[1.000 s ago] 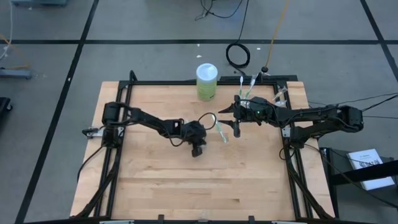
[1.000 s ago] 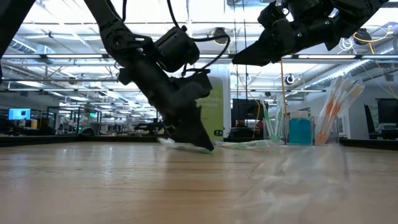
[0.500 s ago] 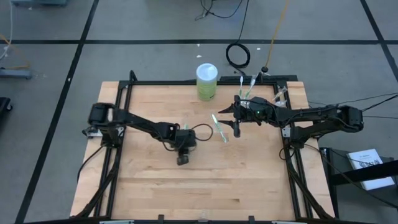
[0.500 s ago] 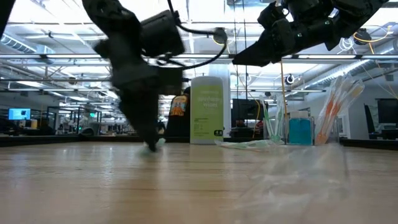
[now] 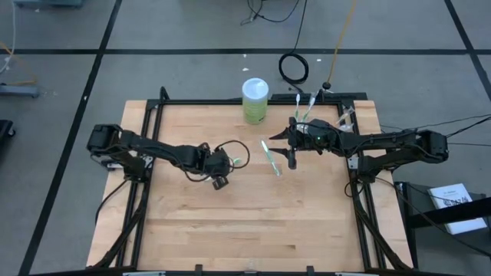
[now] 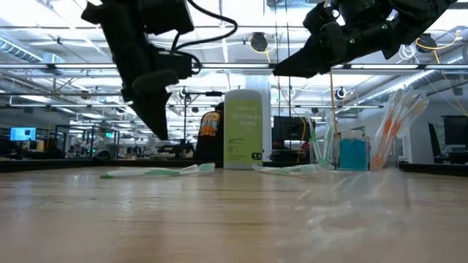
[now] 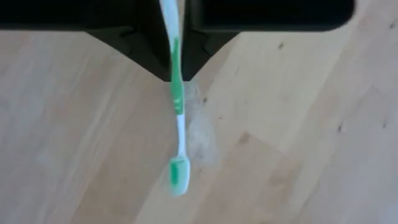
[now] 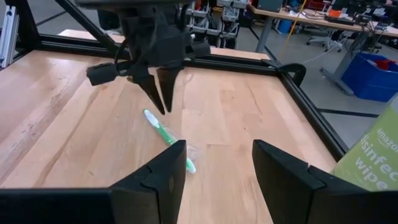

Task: Pick & Place toothbrushing station
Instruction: Put the green toothbrush into the transparent organizer

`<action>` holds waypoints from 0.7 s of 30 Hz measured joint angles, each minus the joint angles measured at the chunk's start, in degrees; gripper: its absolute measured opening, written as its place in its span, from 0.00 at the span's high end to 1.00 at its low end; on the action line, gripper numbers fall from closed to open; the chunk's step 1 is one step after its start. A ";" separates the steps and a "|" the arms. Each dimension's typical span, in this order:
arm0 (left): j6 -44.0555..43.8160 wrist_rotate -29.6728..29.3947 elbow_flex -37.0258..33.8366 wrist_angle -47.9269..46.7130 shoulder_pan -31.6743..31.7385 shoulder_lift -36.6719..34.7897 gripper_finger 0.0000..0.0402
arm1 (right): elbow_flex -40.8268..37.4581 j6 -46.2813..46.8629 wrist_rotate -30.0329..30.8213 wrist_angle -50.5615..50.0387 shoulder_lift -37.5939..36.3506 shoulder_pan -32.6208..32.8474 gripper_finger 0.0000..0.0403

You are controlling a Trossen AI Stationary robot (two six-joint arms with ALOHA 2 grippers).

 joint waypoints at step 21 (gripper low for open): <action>2.12 9.43 -6.20 6.53 4.99 7.08 0.46 | -0.02 -0.13 -0.11 -0.26 -0.02 0.00 0.56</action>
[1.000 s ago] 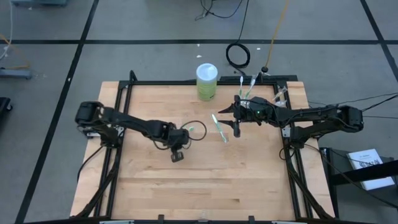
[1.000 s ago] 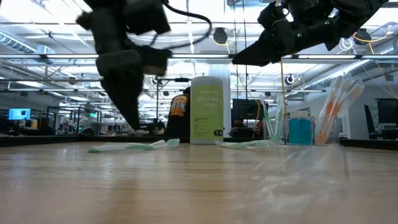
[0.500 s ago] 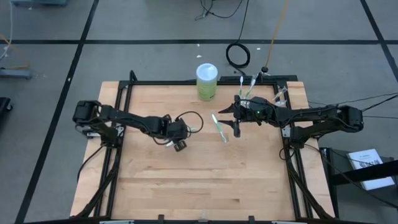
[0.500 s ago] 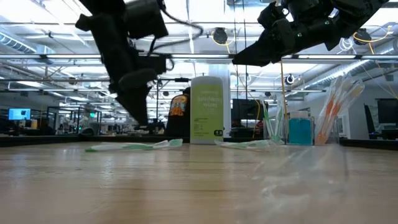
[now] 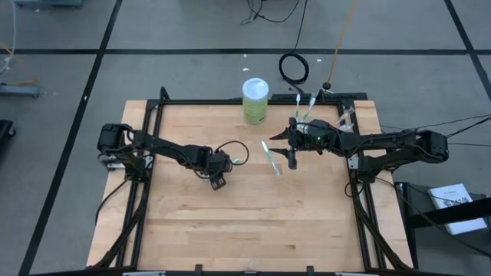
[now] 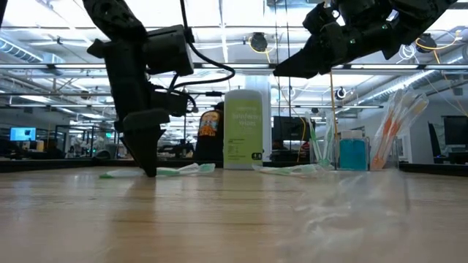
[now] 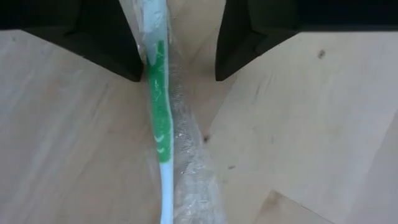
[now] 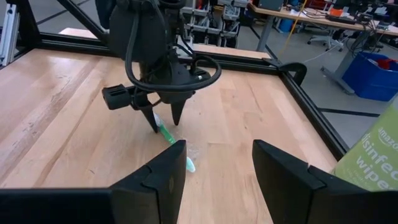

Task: Pick & Place toothbrushing station
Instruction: Put the green toothbrush into the transparent organizer

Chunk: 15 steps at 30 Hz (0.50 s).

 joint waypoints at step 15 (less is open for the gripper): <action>1.27 2.97 -0.05 0.85 0.29 -0.59 0.92 | 0.02 0.39 0.09 -0.02 0.01 0.00 0.56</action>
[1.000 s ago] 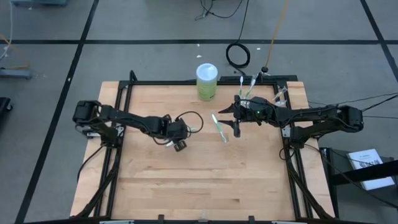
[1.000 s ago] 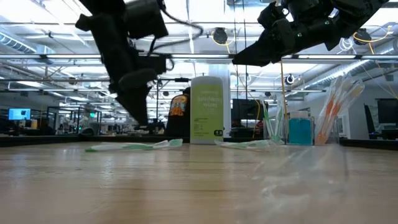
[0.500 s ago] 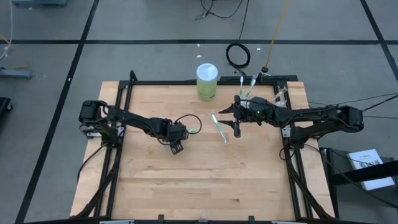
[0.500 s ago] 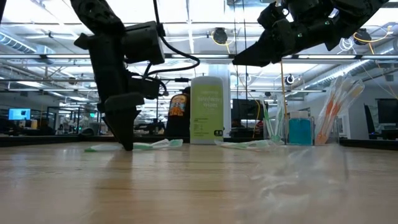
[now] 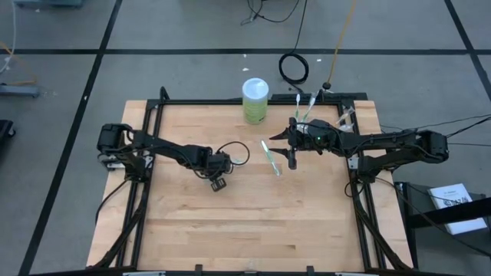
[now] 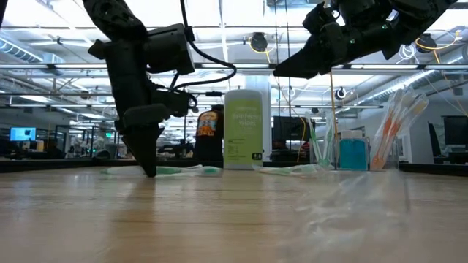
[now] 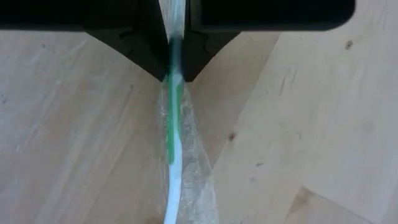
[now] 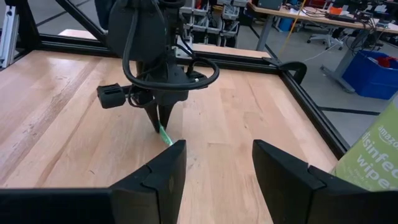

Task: Pick & Place toothbrushing station
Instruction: Put the green toothbrush into the transparent organizer

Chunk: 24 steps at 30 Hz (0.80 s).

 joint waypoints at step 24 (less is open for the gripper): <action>32.55 1.90 -0.15 40.92 7.00 -14.92 0.94 | -0.04 3.34 11.08 0.68 -1.50 -0.32 0.54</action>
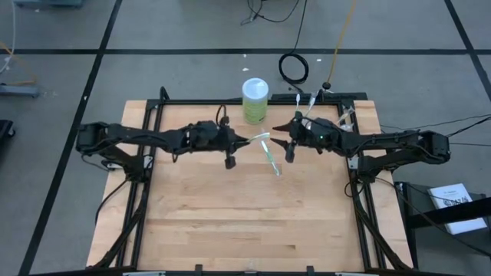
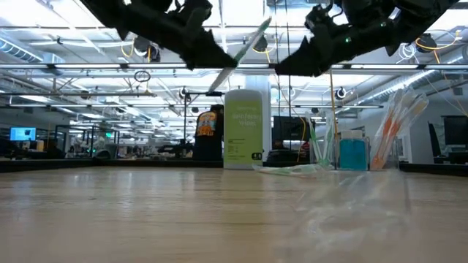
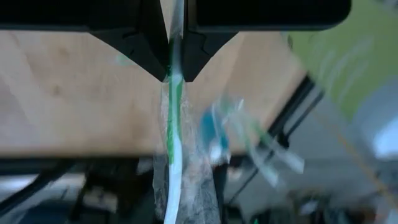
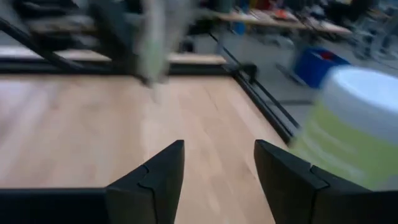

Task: Pick & Place toothbrushing station
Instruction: Put the green toothbrush into the transparent organizer

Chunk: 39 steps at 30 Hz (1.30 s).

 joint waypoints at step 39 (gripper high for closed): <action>1.60 14.11 0.02 16.27 6.52 5.84 0.94 | 0.04 4.48 -13.07 39.63 12.79 -0.83 0.66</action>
